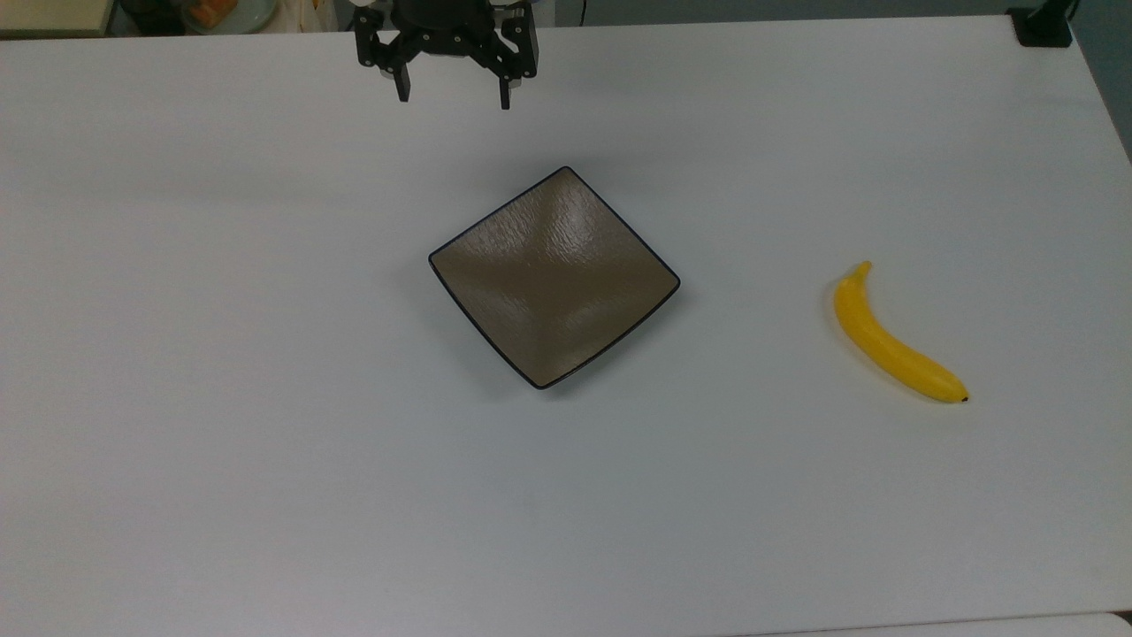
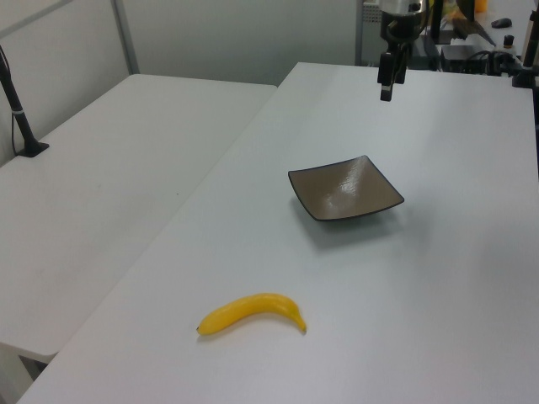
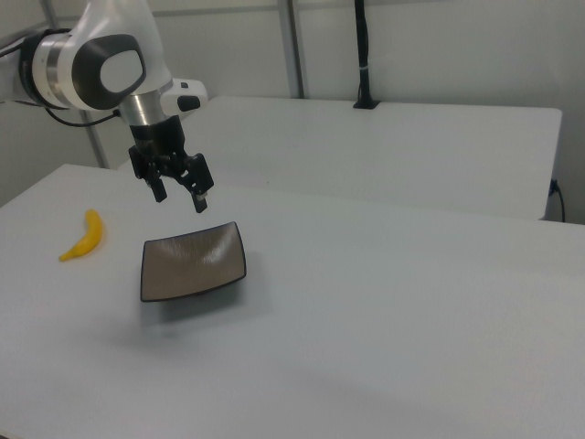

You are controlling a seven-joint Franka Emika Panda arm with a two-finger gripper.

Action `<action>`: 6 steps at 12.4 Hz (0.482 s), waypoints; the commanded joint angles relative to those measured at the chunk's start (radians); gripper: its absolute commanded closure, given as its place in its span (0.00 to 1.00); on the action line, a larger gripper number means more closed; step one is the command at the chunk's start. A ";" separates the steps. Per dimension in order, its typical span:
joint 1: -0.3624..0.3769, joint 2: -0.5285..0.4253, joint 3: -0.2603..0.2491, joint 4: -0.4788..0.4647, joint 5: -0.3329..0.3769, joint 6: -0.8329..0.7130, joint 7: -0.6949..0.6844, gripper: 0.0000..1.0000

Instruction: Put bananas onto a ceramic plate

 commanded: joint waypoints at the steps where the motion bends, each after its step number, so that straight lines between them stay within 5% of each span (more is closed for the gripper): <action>1: 0.005 -0.030 -0.007 -0.029 0.013 0.013 -0.022 0.00; 6: 0.027 0.036 0.002 -0.021 0.097 0.175 -0.031 0.00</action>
